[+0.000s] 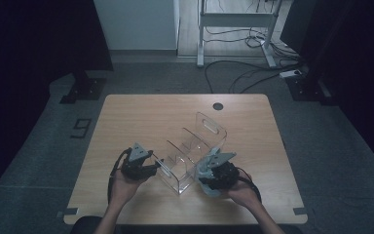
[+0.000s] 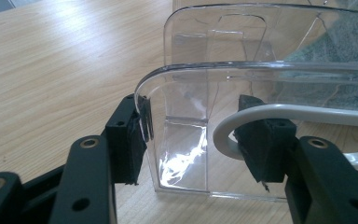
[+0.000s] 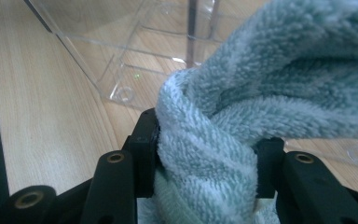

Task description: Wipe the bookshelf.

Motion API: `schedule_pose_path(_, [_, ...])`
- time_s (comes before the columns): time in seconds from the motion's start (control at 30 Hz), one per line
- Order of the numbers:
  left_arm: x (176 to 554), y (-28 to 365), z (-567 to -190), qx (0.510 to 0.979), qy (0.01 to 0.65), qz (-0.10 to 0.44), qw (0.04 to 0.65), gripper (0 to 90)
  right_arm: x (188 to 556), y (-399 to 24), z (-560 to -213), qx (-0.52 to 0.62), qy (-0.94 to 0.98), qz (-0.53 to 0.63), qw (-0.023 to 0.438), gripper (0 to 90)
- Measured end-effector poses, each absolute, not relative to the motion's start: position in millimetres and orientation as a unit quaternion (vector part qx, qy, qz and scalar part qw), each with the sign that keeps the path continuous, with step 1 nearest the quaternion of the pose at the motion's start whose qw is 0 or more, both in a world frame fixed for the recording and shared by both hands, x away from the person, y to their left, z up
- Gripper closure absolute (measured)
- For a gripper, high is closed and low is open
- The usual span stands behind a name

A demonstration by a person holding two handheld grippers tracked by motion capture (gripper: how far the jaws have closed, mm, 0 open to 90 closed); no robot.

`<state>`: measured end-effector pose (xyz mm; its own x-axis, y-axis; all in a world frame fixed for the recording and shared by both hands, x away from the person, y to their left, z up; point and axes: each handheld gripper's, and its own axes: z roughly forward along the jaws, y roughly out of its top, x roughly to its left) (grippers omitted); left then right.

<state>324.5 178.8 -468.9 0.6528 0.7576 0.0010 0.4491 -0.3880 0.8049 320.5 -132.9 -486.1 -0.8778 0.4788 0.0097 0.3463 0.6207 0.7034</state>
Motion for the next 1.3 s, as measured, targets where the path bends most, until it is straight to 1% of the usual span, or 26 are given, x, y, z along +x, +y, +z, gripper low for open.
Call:
schedule_pose_path(0.33, [320.2,172.0,-468.1,0.813,0.372,0.186,0.407,44.9,316.2,-123.7,-486.5,0.226,0.895,0.371,0.103,54.3])
schedule_pose_path(0.57, [319.6,171.3,-468.5,0.812,0.372,0.185,0.409,44.9,315.5,-116.0,-495.5,0.227,0.901,0.350,0.120,54.9])
schedule_pose_path(0.8, [320.2,172.4,-469.3,0.810,0.374,0.184,0.412,44.7,318.9,-107.0,-514.3,0.224,0.915,0.313,0.121,55.0])
schedule_pose_path(1.3, [323.2,175.0,-469.8,0.808,0.375,0.187,0.414,44.8,319.5,-109.5,-511.6,0.225,0.916,0.310,0.117,54.9])
